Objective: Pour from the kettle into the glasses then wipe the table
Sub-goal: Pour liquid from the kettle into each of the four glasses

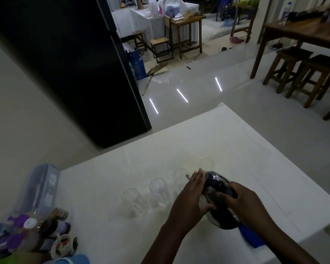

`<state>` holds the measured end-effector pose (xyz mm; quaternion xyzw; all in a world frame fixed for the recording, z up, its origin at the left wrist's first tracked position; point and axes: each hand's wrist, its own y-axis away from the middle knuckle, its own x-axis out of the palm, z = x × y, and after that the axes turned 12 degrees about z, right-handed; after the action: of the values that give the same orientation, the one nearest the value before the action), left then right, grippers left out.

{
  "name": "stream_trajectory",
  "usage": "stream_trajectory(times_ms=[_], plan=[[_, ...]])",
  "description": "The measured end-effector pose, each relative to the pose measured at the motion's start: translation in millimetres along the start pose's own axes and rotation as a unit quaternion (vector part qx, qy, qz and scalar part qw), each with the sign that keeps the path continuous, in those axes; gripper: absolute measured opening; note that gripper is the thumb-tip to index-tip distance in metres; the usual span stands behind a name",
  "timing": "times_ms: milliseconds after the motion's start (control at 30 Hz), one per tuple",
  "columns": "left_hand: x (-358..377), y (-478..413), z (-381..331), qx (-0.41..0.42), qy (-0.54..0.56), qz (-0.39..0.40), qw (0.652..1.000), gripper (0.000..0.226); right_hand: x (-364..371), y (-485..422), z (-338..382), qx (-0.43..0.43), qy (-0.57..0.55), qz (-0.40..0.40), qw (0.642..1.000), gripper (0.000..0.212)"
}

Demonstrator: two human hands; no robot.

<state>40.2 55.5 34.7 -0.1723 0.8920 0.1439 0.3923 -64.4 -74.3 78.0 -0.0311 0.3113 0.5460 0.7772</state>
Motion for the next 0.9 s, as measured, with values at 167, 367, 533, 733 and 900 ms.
stream_trajectory(times_ms=[167,367,533,733,900], plan=[[-1.3,0.8,0.3,0.003,0.005,-0.004,1.0,0.093,0.1,-0.8,1.3,0.002,0.016,-0.004,1.0,0.022],[-0.3,0.2,0.1,0.0,0.004,-0.013,1.0,0.093,-2.6,-3.4,0.4,0.013,0.05,-0.005,0.999,0.019],[0.6,-0.9,-1.9,-0.002,0.006,-0.014,1.0,0.092,-4.3,-3.8,0.0,0.019,0.046,0.003,0.999,0.021],[2.4,-0.1,-2.3,-0.004,0.005,-0.016,1.0,0.093,-7.9,-0.5,5.5,0.01,0.056,0.007,0.998,0.016],[2.2,0.1,-3.8,-0.003,0.007,-0.02,1.0,0.093,-9.5,0.1,7.0,0.009,0.06,0.013,0.998,0.017]])
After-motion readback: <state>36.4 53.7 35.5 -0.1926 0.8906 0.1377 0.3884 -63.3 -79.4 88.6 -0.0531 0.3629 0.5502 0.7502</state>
